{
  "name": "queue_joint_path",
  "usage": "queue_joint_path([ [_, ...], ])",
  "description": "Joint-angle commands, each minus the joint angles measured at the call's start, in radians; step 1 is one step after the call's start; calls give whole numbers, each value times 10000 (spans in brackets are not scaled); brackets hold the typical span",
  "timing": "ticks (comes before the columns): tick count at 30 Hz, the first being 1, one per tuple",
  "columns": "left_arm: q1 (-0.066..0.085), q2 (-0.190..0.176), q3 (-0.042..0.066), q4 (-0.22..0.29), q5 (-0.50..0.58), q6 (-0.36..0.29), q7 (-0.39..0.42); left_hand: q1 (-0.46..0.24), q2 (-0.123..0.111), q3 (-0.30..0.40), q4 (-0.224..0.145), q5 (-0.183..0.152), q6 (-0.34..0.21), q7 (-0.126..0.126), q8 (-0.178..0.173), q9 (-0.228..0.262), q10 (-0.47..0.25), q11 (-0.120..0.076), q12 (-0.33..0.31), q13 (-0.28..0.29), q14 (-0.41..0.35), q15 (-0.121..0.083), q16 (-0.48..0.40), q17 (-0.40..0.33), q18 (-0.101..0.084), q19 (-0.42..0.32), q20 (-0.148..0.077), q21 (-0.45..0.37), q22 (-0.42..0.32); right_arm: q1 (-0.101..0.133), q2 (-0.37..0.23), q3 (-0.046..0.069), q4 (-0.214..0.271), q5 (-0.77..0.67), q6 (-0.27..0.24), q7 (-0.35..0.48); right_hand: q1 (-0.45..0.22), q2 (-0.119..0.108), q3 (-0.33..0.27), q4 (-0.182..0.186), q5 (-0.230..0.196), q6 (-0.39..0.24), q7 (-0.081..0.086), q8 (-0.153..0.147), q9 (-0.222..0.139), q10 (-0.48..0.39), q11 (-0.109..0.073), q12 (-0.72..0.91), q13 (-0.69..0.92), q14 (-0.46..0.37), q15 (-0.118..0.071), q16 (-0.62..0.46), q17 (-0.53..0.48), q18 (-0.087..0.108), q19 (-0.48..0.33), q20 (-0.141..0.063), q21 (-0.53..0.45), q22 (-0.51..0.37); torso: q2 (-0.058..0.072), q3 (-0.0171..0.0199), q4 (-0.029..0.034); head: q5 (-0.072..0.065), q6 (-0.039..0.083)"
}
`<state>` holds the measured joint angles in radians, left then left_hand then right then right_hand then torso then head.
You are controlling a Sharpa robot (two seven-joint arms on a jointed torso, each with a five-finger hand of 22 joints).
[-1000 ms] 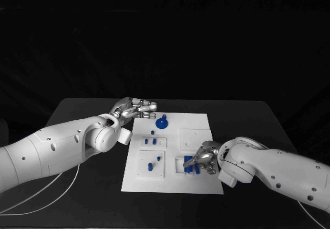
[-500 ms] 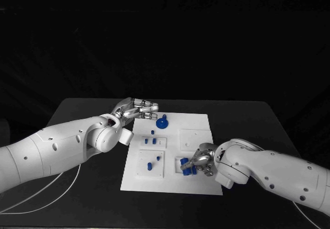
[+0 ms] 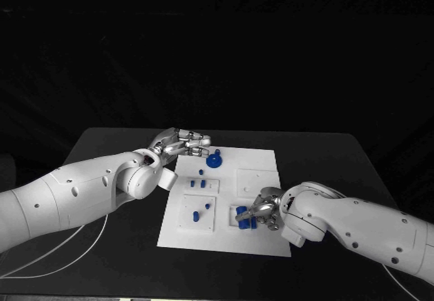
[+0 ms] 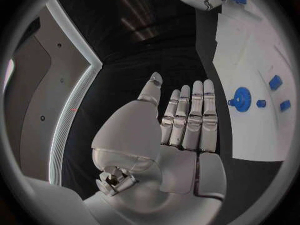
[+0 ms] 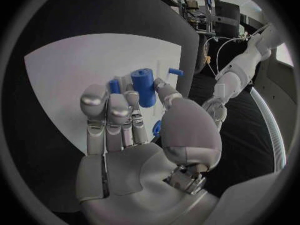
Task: Assemble the parts on the task board
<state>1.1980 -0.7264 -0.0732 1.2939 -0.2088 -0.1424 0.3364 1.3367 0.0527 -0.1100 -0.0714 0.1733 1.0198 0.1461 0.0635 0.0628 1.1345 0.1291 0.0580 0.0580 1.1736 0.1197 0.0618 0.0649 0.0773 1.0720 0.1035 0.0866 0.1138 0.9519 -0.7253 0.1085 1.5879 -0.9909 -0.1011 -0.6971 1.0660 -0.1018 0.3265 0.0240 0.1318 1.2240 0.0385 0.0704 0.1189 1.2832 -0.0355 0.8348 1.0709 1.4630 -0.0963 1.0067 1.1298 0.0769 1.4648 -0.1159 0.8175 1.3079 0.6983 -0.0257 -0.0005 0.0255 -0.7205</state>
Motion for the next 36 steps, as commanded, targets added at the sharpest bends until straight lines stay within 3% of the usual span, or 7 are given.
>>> queue_joint_path([
  [1, 5, 12, 6, 28, -65, 188, 0, -42, -5, 56, -7, 11, -48, -3, 15, -6, -66, 5, 10, 10, -70, 8, -5, 12, -94, -13, 28, 48, -14, -61, 70, -51, 2, -267, 156, -88, -167, -476, 12, 397, -421, 45, 50, -67, 19, -10, -38, -51, -12, -10, -5, 8, 13, -124, 515, -36, 5, 980, -1, 5, -6, 38, -3],
  [4, 5, 8, 5, 30, -87, 197, -13, -48, 1, 58, 1, 10, -50, -1, 14, -6, -72, 7, 10, 10, -75, 11, -5, 11, -94, -17, 30, 48, -19, -61, 79, -52, 13, -320, 141, -57, -82, -753, -132, 939, -723, 31, 65, -66, 67, -19, -12, -65, -32, -9, 5, 10, 20, -108, 514, -20, 9, 983, 0, 6, -12, 69, 11],
  [6, 6, 6, 4, 31, -103, 199, -18, -48, 1, 58, 1, 10, -50, -1, 14, -6, -72, 7, 10, 10, -75, 11, -5, 11, -94, -17, 30, 48, -19, -61, 84, -52, 18, -345, 128, -40, 9, -768, -673, 1228, -671, 16, 63, -63, 109, -25, -12, -70, -42, -9, 7, 10, 25, -99, 519, -15, 10, 984, -2, 6, -15, 92, 17],
  [9, 6, 3, 4, 32, -115, 200, -22, -48, 1, 58, 1, 10, -50, -1, 14, -6, -72, 7, 10, 10, -75, 11, -5, 11, -94, -17, 30, 48, -19, -61, 89, -52, 26, -367, 112, -18, 125, -885, -961, 1603, -763, -12, 73, -63, 157, -25, -3, -71, -52, -10, 10, -1, 26, -90, 515, -14, -7, 979, -2, 7, -16, 120, 21],
  [12, 6, 1, 3, 33, -121, 202, -25, -60, -5, 53, 16, -2, -53, 0, 15, -5, -81, 11, 10, 10, -79, 12, -3, 12, -92, -16, 33, 53, -32, -61, 94, -52, 33, -389, 99, 2, 168, -924, -1090, 1758, -779, -17, 71, -63, 175, -34, -5, -82, -57, -7, 7, 6, 42, -90, 519, -16, 5, 983, -1, 12, -15, 127, 22],
  [31, 6, -10, 0, 27, -156, 218, -70, -54, -13, 55, 26, -1, -60, 2, 14, -6, -91, 13, 10, 10, -87, 15, -4, 12, -91, -23, 36, 59, -55, -61, 118, -52, 47, -603, 76, 45, 249, -908, -1232, 1837, -778, -32, 75, -63, 193, -39, -1, -91, -62, -6, 7, -28, 38, -85, 514, -13, -22, 978, 0, 11, -12, 208, -2],
  [36, 6, -12, 0, 10, -165, 225, -84, -51, 1, 65, 41, 5, -62, 2, 15, -5, -96, 14, 11, 10, -89, 16, -4, 13, -89, -22, 38, 69, -75, -62, 95, -51, 121, -640, 1, 53, 89, -909, -1255, 2129, -761, -41, 71, -63, 204, -35, -3, -83, -59, -3, 6, -30, 40, -75, 523, -13, -32, 976, -1, 11, -7, 238, 0],
])
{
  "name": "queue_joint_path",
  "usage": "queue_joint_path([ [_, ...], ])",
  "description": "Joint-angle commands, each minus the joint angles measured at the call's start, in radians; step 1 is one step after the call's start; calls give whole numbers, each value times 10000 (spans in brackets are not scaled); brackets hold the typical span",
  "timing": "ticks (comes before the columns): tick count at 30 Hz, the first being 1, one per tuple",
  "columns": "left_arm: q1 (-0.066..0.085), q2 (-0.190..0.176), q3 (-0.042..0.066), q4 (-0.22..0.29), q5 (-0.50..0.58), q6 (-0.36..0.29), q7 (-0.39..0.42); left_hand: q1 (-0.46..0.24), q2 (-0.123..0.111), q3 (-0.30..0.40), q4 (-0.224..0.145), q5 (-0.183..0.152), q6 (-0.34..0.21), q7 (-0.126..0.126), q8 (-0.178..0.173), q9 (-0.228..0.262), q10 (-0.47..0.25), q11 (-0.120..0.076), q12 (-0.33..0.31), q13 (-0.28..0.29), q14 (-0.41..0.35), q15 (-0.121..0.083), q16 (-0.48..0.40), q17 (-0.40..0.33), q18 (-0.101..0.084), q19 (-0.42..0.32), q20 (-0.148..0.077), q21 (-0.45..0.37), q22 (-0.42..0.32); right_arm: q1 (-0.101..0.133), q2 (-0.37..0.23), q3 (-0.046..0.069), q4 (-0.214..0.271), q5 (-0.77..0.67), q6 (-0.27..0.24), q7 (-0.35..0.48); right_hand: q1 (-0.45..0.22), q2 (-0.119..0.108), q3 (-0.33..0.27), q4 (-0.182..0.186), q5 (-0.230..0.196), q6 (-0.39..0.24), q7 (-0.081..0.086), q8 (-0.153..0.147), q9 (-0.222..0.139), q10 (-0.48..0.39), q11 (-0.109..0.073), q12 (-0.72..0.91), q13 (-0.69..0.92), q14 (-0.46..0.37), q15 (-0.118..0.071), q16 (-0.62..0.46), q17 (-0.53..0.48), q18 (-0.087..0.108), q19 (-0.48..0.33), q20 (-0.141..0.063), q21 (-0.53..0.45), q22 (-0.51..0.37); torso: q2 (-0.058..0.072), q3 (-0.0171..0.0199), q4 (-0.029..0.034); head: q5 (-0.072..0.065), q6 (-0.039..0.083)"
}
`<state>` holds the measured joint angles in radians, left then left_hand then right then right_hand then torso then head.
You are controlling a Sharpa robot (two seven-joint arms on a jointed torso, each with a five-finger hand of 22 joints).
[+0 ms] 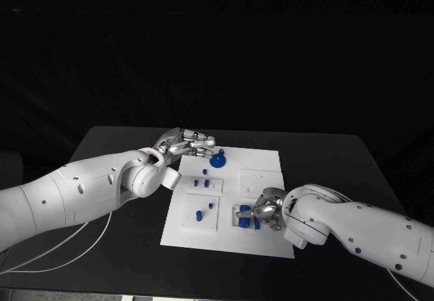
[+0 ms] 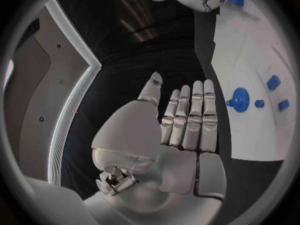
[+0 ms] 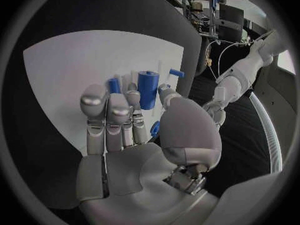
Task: Assemble the parts on the task board
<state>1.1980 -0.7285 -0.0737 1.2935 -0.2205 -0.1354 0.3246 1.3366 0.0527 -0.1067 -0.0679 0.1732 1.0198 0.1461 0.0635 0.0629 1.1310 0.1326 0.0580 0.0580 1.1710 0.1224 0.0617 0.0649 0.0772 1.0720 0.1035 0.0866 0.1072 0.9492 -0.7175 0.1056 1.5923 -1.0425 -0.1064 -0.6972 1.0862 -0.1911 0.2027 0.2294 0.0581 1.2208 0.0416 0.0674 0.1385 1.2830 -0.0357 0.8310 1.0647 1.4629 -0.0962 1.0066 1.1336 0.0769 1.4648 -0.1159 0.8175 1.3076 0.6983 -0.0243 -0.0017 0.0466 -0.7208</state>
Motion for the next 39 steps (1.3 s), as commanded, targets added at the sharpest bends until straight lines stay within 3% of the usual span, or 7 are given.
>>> queue_joint_path([
  [1, 6, 8, 5, 11, -50, 157, 31, -50, 1, 32, 6, 5, -62, 2, 15, -6, -61, -21, 11, 11, -63, -11, -4, 13, -88, -22, 38, 69, -9, -35, 7, -22, 100, -130, 40, 57, -107, -27, -67, 209, -15, -15, 38, -32, 17, -34, -4, -44, 2, -1, 5, -29, 3, -71, 524, -11, -35, 979, -1, -3, 6, 27, 3],
  [5, 5, 4, 5, 3, -53, 165, 23, -58, -1, 28, 13, 4, -64, 3, 14, -6, -65, -18, 10, 10, -65, -10, -4, 12, -89, -24, 38, 71, -14, -35, -29, -21, 175, -166, 5, 61, -128, 80, -564, 396, 314, -28, 39, -31, 30, -38, 2, -51, -5, -2, 7, -33, 0, -63, 529, -11, -25, 982, 1, -5, 15, 3, 9],
  [7, 5, -2, 4, -1, -54, 167, 19, -65, -4, 25, 19, 2, -66, 5, 13, -6, -68, -16, 10, 10, -67, -9, -5, 12, -89, -25, 39, 73, -19, -35, -51, -19, 209, -198, -3, 60, -114, 538, -1599, 247, 1076, -51, 43, -32, 35, -39, 0, -49, -5, 0, 9, -38, -4, -57, 526, -9, -60, 973, 2, -5, 6, -4, 15],
  [9, 5, -4, 3, -5, -55, 169, 17, -65, -4, 25, 19, 2, -66, 5, 13, -6, -68, -16, 10, 10, -67, -9, -5, 12, -89, -25, 39, 73, -19, -35, -76, -17, 239, -228, -6, 56, -199, 1505, -3488, -731, 2117, -68, 42, -32, 44, -50, 3, -58, -11, 0, 11, -46, -9, -52, 534, -4, -57, 976, 3, -6, 1, 9, 9],
  [10, 5, -3, 3, -6, -55, 170, 16, -65, -4, 25, 19, 2, -66, 5, 13, -6, -68, -16, 10, 10, -67, -9, -5, 12, -89, -25, 39, 73, -19, -35, -85, -15, 249, -240, -8, 54, -178, 1622, -3702, -819, 2162, -70, 40, -35, 50, -46, 3, -45, -8, -1, 12, -43, -10, -50, 531, -3, -55, 978, 3, -6, 1, 9, 9],
  [28, 5, -16, -1, -8, -83, 172, -26, -65, -4, 25, 19, 2, -66, 5, 13, -6, -68, -16, 10, 10, -67, -9, -5, 12, -89, -25, 39, 73, -19, -34, -277, 9, 326, -385, 101, 132, 165, 1980, -3902, -1549, 2314, -43, 38, -34, 37, -51, 1, -25, -18, -5, 10, -49, -40, -48, 528, -4, -60, 977, 5, 2, 3, 36, -38],
  [39, 5, -25, -3, -4, -102, 177, -48, -65, -4, 25, 19, 2, -66, 5, 13, -6, -68, -16, 10, 10, -67, -9, -5, 12, -89, -25, 39, 73, -19, -36, -364, 18, 495, -367, 403, 518, 1083, 1599, -3299, -2533, 1895, 459, -116, -41, 330, -81, -86, -105, -61, -21, -62, -195, -117, -111, 501, -61, -159, 961, 3, -1, -7, 23, -53],
])
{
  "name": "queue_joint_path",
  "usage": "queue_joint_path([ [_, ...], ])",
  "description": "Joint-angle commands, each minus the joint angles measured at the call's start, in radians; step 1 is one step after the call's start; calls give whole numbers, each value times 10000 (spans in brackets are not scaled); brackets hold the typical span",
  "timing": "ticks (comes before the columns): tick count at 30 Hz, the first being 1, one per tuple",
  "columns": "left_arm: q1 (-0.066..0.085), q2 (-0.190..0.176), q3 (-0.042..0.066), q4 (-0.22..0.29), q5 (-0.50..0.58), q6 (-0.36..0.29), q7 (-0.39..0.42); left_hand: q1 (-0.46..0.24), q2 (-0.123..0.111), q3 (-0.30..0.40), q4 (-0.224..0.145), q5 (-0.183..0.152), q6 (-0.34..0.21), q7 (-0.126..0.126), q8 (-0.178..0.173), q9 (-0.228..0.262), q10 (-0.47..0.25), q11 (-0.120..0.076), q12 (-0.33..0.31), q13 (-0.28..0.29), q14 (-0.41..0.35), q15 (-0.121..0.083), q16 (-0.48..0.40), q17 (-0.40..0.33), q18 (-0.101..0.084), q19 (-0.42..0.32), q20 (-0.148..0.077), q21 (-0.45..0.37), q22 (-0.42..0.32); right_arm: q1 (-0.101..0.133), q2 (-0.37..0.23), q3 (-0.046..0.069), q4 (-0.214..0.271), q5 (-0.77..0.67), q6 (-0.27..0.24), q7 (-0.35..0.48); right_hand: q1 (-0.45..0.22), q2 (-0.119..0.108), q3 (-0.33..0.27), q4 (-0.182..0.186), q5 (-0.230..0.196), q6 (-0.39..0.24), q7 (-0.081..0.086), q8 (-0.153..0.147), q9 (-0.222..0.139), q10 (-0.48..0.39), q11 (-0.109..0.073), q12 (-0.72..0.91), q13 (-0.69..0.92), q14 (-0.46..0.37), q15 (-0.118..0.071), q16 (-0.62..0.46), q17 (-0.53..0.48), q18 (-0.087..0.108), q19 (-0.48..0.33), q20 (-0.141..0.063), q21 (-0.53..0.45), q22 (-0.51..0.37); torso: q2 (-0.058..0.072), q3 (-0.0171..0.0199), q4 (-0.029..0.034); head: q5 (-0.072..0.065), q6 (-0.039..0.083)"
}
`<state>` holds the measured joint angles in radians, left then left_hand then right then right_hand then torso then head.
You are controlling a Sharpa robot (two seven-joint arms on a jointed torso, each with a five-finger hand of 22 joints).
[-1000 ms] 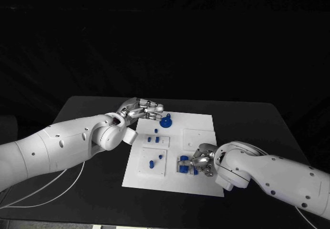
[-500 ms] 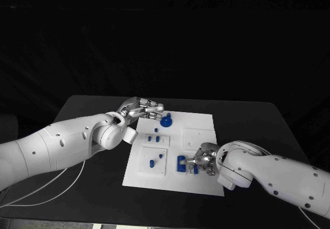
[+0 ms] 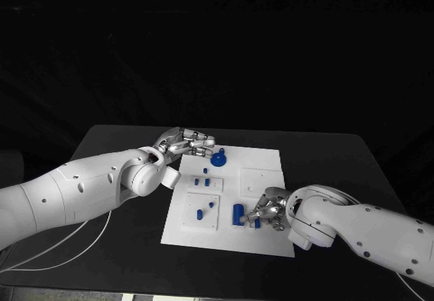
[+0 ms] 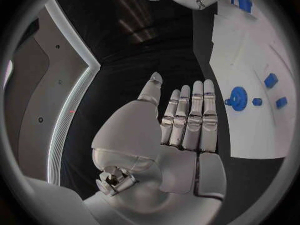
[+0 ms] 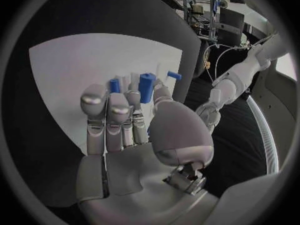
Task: Assemble the parts on the task board
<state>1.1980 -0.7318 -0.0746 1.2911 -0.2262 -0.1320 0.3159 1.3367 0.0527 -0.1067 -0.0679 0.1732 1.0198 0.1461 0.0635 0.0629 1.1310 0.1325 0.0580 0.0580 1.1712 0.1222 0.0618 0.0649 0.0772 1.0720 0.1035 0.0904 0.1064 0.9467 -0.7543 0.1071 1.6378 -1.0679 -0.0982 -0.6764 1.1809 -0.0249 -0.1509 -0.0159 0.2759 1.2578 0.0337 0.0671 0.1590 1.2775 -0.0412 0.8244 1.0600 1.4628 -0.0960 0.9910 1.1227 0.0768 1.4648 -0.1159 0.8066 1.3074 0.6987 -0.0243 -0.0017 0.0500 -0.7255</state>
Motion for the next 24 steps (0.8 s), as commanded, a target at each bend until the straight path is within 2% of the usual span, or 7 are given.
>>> queue_joint_path([
  [1, 5, 10, 5, 20, -46, 144, 38, -66, -4, 25, 19, 2, -66, 5, 14, -6, -69, -15, 10, 10, -69, -7, -5, 12, -89, -25, 39, 35, -11, -11, 16, 3, 49, -128, 343, 325, 133, -406, 898, 2, -510, 120, -74, -39, 405, -21, -53, -55, -13, -18, -75, -59, -2, -141, 502, -87, -65, 963, -2, -3, -4, -13, -12],
  [2, 5, 11, 5, 19, -47, 144, 36, -66, -4, 25, 19, 2, -66, 5, 14, -6, -69, -15, 10, 10, -69, -7, -5, 12, -89, -25, 39, 35, -11, -11, 25, 3, 53, -137, 356, 334, 122, -458, 1054, 43, -553, 140, -71, -27, 504, -14, -60, -51, -8, -17, -76, -67, -1, -146, 505, -91, -71, 962, -3, -4, -1, -16, -15],
  [3, 5, 13, 5, 19, -47, 142, 30, -66, -4, 25, 19, 2, -66, 5, 14, -6, -69, -15, 10, 10, -69, -7, -5, 12, -89, -25, 39, 35, -11, -11, 36, 4, 58, -146, 372, 343, 73, -720, 1520, 184, -576, 40, -78, -64, 1099, 8, -56, -90, -25, 5, -85, -73, 29, -171, 500, -105, -77, 968, -3, -3, 1, -18, -18],
  [9, 5, 19, 3, 14, -62, 127, -12, -62, 6, 40, 55, 8, -59, 2, 16, -5, -74, -17, 10, 10, -70, -6, -3, 14, -87, -28, 42, 58, -59, -12, 98, 3, 57, -252, 434, 347, 93, -692, 1340, 232, -556, 170, -203, -12, 2233, 3, -130, -131, -21, 3, -117, -104, 52, -181, 522, -136, -92, 967, -5, -7, 3, -25, -33],
  [10, 5, 21, 2, 14, -66, 126, -14, -62, 6, 40, 55, 8, -59, 2, 16, -5, -74, -17, 10, 10, -70, -6, -3, 14, -87, -28, 42, 58, -59, -12, 108, 3, 50, -277, 431, 338, 100, -698, 1338, 300, -550, 60, -216, -26, 2950, 4, -137, -145, -14, 7, -127, -116, 65, -193, 524, -149, -90, 972, -5, -9, 5, -24, -36],
  [19, 5, 30, -1, 21, -105, 126, -18, -62, 6, 40, 55, 8, -59, 2, 16, -5, -74, -17, 10, 10, -70, -6, -3, 14, -87, -28, 42, 58, -59, -13, 256, 3, -110, -629, 231, 115, 126, -495, 1500, 212, -580, 145, -333, -18, 3909, 90, -207, -65, 81, 17, -168, -113, 73, -207, 540, -180, -75, 972, -3, -8, 2, -33, -43],
  [24, 5, 34, -2, 21, -109, 125, -13, -62, 6, 40, 55, 8, -59, 2, 16, -5, -74, -17, 10, 10, -70, -6, -3, 14, -87, -28, 42, 58, -59, -14, 311, 2, -202, -661, 207, 70, 215, -418, 2294, -66, -902, 145, -390, -34, 4088, 145, -241, -19, 163, 17, -198, -103, 74, -226, 545, -207, -67, 971, -1, -14, 6, -37, -55],
])
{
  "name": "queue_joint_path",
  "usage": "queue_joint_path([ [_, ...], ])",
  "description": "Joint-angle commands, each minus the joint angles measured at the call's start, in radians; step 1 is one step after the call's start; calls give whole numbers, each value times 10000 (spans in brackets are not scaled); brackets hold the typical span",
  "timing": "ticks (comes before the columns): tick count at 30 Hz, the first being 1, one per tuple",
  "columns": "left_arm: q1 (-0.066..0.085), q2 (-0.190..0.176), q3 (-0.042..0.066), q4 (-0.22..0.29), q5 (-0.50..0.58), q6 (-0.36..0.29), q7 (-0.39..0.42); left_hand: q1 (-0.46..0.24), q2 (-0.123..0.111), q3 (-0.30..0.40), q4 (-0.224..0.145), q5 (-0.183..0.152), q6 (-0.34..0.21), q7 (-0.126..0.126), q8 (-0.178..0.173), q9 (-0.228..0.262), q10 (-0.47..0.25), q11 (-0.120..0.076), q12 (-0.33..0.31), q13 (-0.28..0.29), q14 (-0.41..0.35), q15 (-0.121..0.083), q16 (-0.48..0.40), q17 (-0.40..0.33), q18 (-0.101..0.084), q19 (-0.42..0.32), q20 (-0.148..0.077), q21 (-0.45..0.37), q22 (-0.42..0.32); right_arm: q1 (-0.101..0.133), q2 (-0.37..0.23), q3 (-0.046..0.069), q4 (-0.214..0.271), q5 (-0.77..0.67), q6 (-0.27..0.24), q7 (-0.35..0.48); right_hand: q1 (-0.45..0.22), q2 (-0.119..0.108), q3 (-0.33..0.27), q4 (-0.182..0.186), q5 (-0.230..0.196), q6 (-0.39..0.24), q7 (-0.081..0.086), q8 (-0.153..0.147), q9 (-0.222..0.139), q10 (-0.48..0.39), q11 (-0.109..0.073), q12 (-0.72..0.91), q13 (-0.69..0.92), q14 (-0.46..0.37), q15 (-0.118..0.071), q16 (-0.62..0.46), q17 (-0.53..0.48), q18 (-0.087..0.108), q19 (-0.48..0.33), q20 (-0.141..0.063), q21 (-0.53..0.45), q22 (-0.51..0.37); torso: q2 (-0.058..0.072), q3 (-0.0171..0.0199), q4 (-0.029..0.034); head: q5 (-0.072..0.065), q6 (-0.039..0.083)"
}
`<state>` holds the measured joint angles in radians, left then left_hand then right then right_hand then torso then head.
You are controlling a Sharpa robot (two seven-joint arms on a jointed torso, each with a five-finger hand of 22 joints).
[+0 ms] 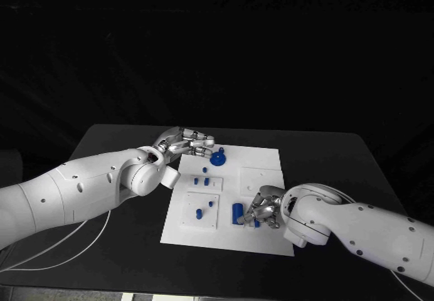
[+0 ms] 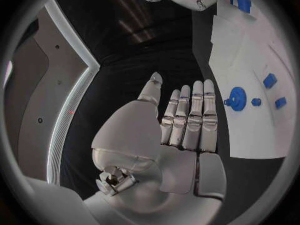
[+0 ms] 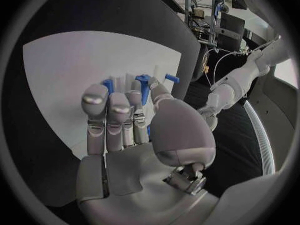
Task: Assemble the parts on the task board
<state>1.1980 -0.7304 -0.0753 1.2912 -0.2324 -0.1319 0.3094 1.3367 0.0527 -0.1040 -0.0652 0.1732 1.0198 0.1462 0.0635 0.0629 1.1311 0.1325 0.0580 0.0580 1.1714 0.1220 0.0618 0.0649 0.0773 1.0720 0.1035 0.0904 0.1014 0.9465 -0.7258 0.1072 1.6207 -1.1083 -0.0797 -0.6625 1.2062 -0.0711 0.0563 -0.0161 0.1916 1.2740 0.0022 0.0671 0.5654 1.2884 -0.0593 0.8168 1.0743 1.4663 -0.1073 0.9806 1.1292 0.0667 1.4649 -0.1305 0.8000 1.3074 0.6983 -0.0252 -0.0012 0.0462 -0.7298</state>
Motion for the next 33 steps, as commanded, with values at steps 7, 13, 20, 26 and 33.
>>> queue_joint_path([
  [7, 5, 22, 4, 20, -50, 123, 60, -60, 15, 15, 44, 18, -49, -4, 17, -5, -73, -18, 10, 10, -72, -4, -2, 14, -88, -31, 41, 72, -30, -19, 105, -7, -129, -266, 65, -90, -111, -169, 1179, -473, -46, 47, -115, -32, 71, 94, -92, 188, 217, -15, -100, 27, 17, -150, 542, -82, 27, 976, 3, 6, -5, 10, -22],
  [13, 5, 22, 4, 16, -51, 124, 64, -60, 15, 15, 44, 18, -49, -4, 17, -5, -73, -18, 10, 10, -72, -4, -2, 14, -88, -31, 41, 72, -30, -26, 127, -13, -170, -210, -37, -70, -188, -194, 1367, -590, -49, 64, -125, -32, 57, 107, -97, 200, 275, -20, -102, 22, 10, -153, 544, -86, 41, 979, 4, 9, -12, 3, -18],
  [20, 5, 19, 4, 12, -52, 130, 64, -60, 15, 15, 44, 18, -49, -4, 17, -5, -73, -18, 10, 10, -72, -4, -2, 14, -88, -31, 41, 72, -30, -32, 111, -16, -155, -182, -130, 42, -350, -261, 1351, -390, 14, 101, -141, -24, 162, 173, -108, 304, 387, -13, -115, 39, 11, -155, 552, -97, 94, 989, 6, 13, -2, 7, -15],
  [26, 5, 6, 3, 4, -52, 133, 61, -60, 24, 17, 59, 15, -40, -8, 16, -6, -59, -23, 11, 10, -76, -5, -3, 13, -91, -34, 40, 83, -49, -65, 21, -16, -48, -96, -272, 257, -518, -291, 1232, 141, 214, 60, -143, -26, 397, 197, -107, 286, 426, -17, -121, 48, 2, -145, 557, -105, 96, 984, 6, 17, -4, 16, -4],
  [33, 5, -12, 3, 8, -52, 140, 58, -66, 38, 19, 72, 13, -35, -9, 18, -5, -56, -24, 12, 11, -75, -4, -4, 13, -91, -34, 39, 86, -54, -85, -51, -16, -10, -3, -430, 408, -1230, -82, 1427, 720, 465, 9, -121, -20, 600, 232, -111, 315, 472, -16, -120, 67, -9, -126, 570, -102, 132, 990, 5, 6, -9, 20, -1],
])
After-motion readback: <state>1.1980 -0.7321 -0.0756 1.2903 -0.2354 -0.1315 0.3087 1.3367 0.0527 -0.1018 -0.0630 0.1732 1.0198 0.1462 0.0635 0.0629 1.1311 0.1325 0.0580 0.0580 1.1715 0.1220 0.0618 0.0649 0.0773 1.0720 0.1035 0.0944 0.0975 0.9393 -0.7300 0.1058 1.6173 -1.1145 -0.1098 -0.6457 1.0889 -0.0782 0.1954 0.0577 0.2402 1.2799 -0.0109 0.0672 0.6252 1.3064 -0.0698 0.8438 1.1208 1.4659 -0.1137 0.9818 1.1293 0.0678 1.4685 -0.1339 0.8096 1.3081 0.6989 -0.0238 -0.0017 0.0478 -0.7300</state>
